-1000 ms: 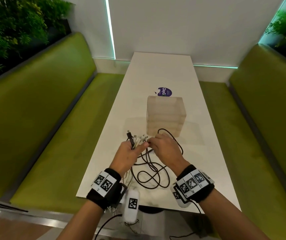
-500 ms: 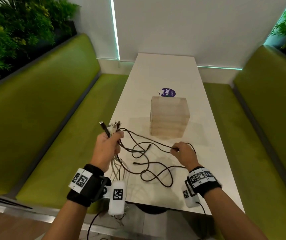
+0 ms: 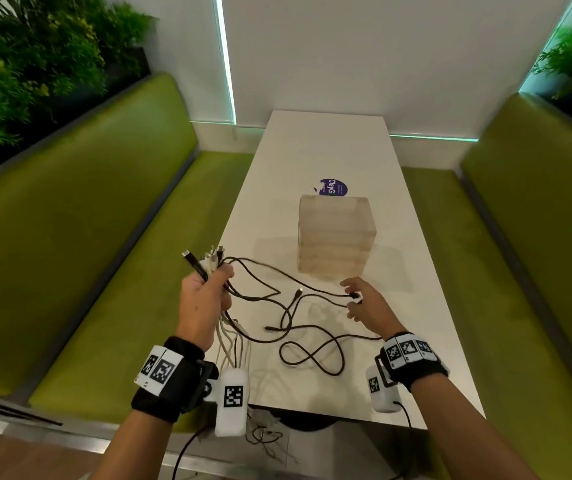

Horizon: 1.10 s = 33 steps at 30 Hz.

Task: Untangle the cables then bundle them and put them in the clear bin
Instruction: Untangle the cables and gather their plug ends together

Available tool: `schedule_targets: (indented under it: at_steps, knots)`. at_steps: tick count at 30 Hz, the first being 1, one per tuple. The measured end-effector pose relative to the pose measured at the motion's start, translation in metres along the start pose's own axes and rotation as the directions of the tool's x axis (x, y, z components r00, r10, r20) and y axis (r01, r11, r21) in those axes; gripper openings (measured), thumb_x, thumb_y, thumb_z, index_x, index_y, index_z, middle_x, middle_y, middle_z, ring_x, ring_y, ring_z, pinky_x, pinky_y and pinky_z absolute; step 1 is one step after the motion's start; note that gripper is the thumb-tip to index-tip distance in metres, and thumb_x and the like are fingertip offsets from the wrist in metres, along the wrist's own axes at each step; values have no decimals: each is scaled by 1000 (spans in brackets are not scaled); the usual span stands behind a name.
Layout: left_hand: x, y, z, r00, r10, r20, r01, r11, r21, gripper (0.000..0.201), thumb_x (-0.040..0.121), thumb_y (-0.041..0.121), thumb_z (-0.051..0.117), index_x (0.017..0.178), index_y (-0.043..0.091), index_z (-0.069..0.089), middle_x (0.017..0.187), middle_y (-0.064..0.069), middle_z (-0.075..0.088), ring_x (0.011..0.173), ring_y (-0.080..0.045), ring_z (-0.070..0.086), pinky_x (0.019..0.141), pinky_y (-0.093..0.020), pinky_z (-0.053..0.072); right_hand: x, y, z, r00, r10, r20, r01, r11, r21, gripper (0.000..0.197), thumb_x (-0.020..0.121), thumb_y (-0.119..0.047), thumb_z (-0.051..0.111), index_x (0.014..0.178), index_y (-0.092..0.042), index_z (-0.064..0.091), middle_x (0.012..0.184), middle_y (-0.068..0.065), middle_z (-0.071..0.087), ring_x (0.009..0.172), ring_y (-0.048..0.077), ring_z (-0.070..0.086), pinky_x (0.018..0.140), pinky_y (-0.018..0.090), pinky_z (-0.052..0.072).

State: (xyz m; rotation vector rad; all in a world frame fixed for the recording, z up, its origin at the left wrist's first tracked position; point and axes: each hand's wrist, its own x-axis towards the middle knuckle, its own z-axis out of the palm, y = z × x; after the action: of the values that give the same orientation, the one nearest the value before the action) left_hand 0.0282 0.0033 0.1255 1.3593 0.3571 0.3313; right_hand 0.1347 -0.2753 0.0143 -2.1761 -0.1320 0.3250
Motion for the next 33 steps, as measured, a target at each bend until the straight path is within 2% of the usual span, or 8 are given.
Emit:
schedule_targets:
  at_steps: [4, 9, 13, 18, 25, 29, 31, 33]
  knots:
    - [4, 5, -9, 998, -22, -52, 17, 996, -91, 33, 91, 2, 54, 64, 17, 41, 50, 9, 26, 41, -6, 20, 39, -20, 20, -6, 6, -9, 999, -18, 39, 10, 978, 207, 36, 90, 2, 54, 118, -20, 56, 131, 7, 53, 74, 19, 70, 64, 22, 54]
    - [0, 4, -7, 994, -65, 82, 63, 998, 31, 25, 91, 2, 55, 69, 12, 48, 50, 9, 28, 42, -7, 20, 40, -21, 19, -10, -11, -13, 993, 80, 81, -80, 997, -12, 64, 76, -21, 78, 132, -34, 50, 127, -9, 48, 55, 16, 63, 49, 23, 48]
    - [-5, 1, -4, 968, -107, 228, 82, 990, 115, 23, 89, 3, 58, 70, 9, 45, 49, 9, 26, 43, -9, 21, 41, -20, 23, -20, -56, -8, 981, -180, 76, 186, 980, -75, 52, 86, -23, 68, 134, -34, 49, 133, -7, 50, 65, 13, 60, 54, 14, 45]
    - [-9, 0, -2, 941, -130, 313, 94, 987, 127, 22, 71, 17, 67, 72, 4, 49, 46, 8, 26, 42, -10, 22, 41, -19, 25, -41, -113, 9, 873, -350, 339, 353, 934, 55, 51, 85, -23, 70, 130, -38, 53, 123, -13, 56, 77, -3, 57, 71, 8, 45]
    - [-10, -1, -11, 933, -104, 344, 54, 987, 153, 35, 60, 33, 74, 69, 4, 57, 47, 7, 29, 46, -14, 24, 44, -22, 23, -51, -133, 13, 834, -365, 414, 279, 926, 255, 12, 92, -11, 59, 100, -6, 67, 81, 2, 69, 68, 9, 58, 64, 25, 51]
    - [-8, -5, -14, 954, -50, 295, 18, 994, 110, 27, 78, 34, 67, 80, 7, 68, 49, 6, 39, 44, -13, 30, 46, -25, 22, -64, -139, 6, 784, -342, 518, 164, 919, 359, 17, 90, -2, 60, 99, 13, 59, 83, 13, 69, 70, 13, 66, 68, 24, 56]
    - [-6, -6, -14, 963, -38, 266, 12, 995, 98, 39, 81, 36, 68, 89, -1, 65, 48, 8, 40, 44, -12, 33, 49, -29, 20, -69, -139, 4, 761, -323, 563, 124, 924, 362, 16, 89, -2, 62, 98, 11, 59, 87, 16, 70, 75, 19, 67, 72, 27, 58]
    - [-7, -6, -13, 964, -11, 267, -11, 997, 81, 27, 87, 34, 65, 87, 7, 68, 48, 10, 35, 45, -12, 29, 50, -32, 17, -73, -135, 6, 748, -287, 598, 90, 937, 337, 14, 88, -2, 63, 98, 8, 61, 92, 20, 70, 78, 22, 68, 76, 29, 58]
